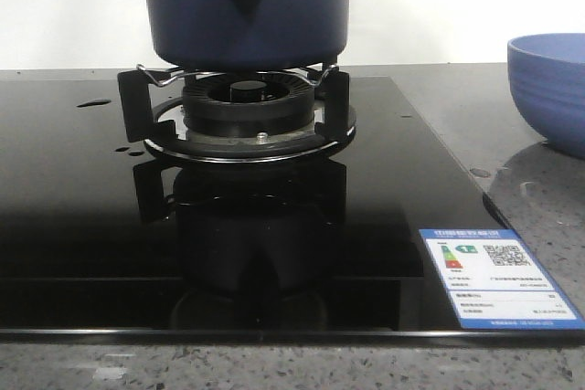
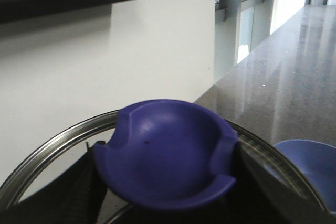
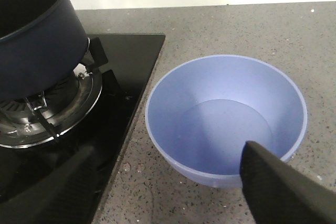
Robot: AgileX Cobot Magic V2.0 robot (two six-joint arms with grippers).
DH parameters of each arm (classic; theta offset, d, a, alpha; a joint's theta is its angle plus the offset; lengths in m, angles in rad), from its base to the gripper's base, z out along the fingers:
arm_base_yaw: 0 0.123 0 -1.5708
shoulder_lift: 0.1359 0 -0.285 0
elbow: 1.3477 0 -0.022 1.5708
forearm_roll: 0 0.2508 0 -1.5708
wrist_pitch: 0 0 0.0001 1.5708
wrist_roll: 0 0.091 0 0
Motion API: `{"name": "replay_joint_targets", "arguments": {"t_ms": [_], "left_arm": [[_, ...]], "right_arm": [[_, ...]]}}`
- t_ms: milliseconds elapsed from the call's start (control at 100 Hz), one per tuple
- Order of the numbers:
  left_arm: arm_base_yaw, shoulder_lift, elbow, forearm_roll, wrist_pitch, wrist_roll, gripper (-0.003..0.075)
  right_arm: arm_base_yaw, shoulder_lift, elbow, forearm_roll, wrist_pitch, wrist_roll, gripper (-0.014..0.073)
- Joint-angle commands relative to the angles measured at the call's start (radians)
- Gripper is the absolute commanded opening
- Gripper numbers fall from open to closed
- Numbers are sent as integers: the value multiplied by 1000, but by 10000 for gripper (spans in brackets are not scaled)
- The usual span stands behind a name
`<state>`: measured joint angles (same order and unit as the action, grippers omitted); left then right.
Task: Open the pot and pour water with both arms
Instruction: 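Grasp the light blue bowl with the right gripper and lift it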
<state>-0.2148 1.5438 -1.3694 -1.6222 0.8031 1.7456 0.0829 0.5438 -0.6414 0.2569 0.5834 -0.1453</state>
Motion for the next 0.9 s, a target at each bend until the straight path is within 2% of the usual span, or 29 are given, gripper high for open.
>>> {"name": "replay_joint_targets", "arguments": {"t_ms": [0, 260, 460, 630, 890], "left_arm": [[50, -78, -41, -74, 25, -40, 314], [237, -165, -41, -6, 78, -151, 314], [350, -232, -41, 6, 133, -165, 314], [387, -268, -41, 27, 133, -187, 314], [387, -276, -41, 85, 133, -217, 314]], "right_arm": [[1, 43, -74, -23, -27, -12, 507], [-12, 274, -263, -103, 137, 48, 507], [-121, 497, -429, -122, 247, 84, 507], [-218, 654, -531, -124, 371, 84, 507], [-261, 796, -541, -132, 372, 84, 507]]}}
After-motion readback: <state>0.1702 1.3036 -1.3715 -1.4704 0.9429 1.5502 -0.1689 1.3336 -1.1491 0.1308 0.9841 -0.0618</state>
